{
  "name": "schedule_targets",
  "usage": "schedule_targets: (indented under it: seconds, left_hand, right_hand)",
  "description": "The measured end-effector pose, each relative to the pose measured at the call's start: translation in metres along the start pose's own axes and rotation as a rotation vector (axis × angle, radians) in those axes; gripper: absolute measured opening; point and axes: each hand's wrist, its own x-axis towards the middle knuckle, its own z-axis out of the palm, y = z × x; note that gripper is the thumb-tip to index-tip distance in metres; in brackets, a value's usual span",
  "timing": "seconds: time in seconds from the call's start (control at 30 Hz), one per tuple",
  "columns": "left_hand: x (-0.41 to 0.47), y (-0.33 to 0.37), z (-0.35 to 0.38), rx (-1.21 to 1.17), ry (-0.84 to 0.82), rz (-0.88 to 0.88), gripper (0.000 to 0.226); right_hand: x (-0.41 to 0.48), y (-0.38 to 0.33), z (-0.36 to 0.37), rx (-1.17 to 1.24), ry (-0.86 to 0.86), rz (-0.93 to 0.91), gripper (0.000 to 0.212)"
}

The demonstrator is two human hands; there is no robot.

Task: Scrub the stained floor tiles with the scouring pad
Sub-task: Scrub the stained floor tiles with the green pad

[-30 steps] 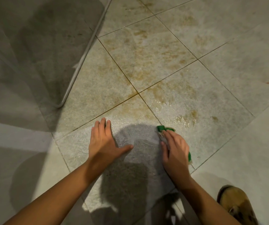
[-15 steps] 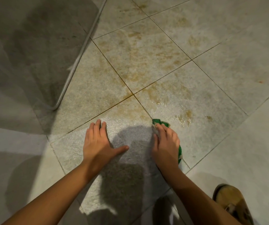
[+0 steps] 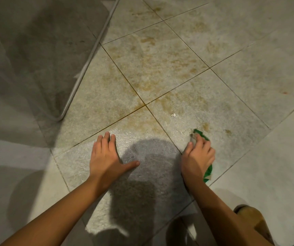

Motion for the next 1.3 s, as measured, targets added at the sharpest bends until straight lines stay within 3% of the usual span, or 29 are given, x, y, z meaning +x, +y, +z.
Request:
schedule_targets:
  seconds: [0.1, 0.2, 0.37, 0.5, 0.57, 0.7, 0.8, 0.87, 1.0, 1.1, 1.3]
  left_hand:
    - [0.0, 0.0, 0.001, 0.011, -0.004, 0.001, 0.126]
    - [0.0, 0.0, 0.001, 0.017, -0.014, -0.005, 0.127]
    - [0.0, 0.001, -0.001, 0.027, -0.022, -0.005, 0.125]
    - [0.0, 0.0, -0.001, 0.026, -0.011, 0.001, 0.125]
    - [0.0, 0.0, 0.0, 0.027, -0.009, 0.002, 0.125]
    - [0.0, -0.001, 0.001, 0.03, 0.002, 0.014, 0.128]
    - [0.0, -0.003, 0.002, 0.049, 0.0, 0.014, 0.139]
    - [0.001, -0.004, 0.004, 0.054, 0.011, 0.016, 0.138]
    - [0.002, -0.001, 0.002, 0.02, -0.007, 0.003, 0.134]
    - [0.002, 0.0, 0.0, 0.025, -0.009, -0.003, 0.128]
    - [0.0, 0.001, -0.001, 0.018, 0.0, -0.007, 0.126]
  right_hand:
    - [-0.011, 0.006, -0.004, 0.049, -0.089, -0.27, 0.045]
    - [-0.004, 0.027, -0.016, 0.055, -0.142, -0.38, 0.042]
    - [0.022, 0.039, -0.02, 0.054, 0.029, -0.153, 0.046]
    - [0.036, 0.012, -0.005, 0.037, 0.067, 0.029, 0.037]
    - [0.036, 0.001, -0.001, 0.034, 0.02, -0.019, 0.037]
    - [0.025, 0.005, -0.006, 0.081, -0.174, -0.348, 0.038]
    - [0.025, 0.028, -0.017, 0.076, -0.191, -0.475, 0.043]
    - [0.03, 0.039, -0.022, 0.079, -0.13, -0.453, 0.043]
    - [0.037, 0.028, -0.013, 0.061, 0.005, -0.193, 0.04]
    - [0.036, 0.001, -0.002, 0.036, -0.001, -0.063, 0.036]
    - [0.001, -0.014, 0.002, 0.136, -0.244, -0.42, 0.044]
